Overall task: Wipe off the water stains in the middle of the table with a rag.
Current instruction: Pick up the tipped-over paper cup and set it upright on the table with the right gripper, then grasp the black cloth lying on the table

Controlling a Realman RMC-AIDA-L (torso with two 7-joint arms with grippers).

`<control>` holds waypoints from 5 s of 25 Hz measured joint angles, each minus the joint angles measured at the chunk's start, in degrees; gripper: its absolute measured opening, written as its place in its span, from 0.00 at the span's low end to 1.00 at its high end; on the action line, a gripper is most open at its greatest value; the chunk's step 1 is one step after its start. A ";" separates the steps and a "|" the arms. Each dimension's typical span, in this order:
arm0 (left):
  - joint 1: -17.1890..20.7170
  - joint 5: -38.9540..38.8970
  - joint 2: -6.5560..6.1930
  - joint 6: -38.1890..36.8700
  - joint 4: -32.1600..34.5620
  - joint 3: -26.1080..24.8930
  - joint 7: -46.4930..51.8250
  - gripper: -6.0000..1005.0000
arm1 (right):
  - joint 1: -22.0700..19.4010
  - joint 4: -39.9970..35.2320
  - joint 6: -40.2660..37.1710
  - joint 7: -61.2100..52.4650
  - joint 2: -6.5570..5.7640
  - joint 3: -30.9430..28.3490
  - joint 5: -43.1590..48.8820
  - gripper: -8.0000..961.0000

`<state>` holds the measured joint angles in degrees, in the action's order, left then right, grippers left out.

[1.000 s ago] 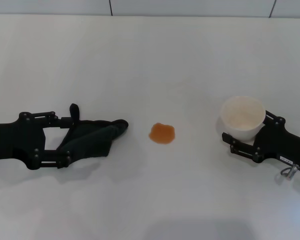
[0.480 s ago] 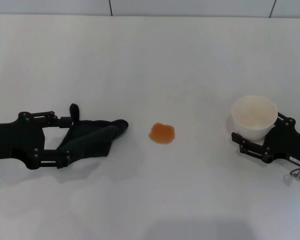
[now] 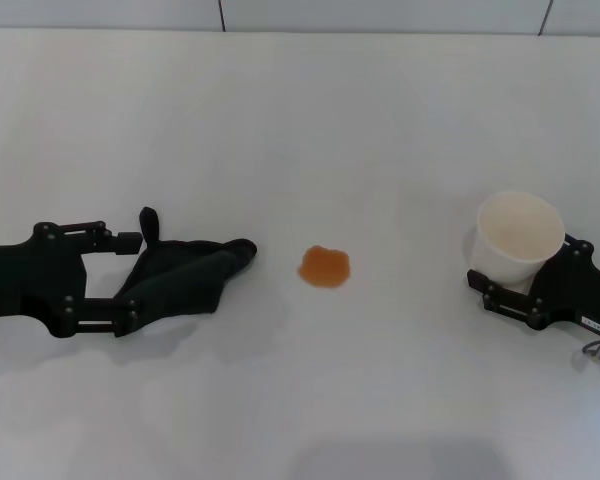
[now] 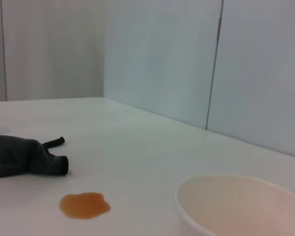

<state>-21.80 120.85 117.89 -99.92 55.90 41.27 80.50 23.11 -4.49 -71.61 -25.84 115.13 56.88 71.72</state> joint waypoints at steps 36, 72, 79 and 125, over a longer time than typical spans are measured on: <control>-0.43 0.10 -0.58 0.79 0.00 -0.41 0.61 0.80 | -7.60 -9.05 -3.12 -5.90 -1.33 0.25 2.10 0.85; 0.00 -0.36 -0.60 0.25 1.48 -0.38 2.12 0.80 | -21.96 -47.17 -13.03 -43.30 -1.23 -0.36 24.27 0.84; -0.42 -0.28 -0.83 -0.08 1.65 -0.09 2.49 0.80 | -18.22 -56.57 -21.09 -56.48 -0.99 -0.35 33.50 0.83; -1.93 6.13 -0.82 2.50 2.92 -0.50 4.46 0.80 | -13.02 -64.00 -18.83 -66.27 -0.17 7.89 38.68 0.75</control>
<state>-23.73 126.98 117.07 -97.43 58.82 40.78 84.96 10.09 -68.49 -90.44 -92.11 114.96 64.77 110.40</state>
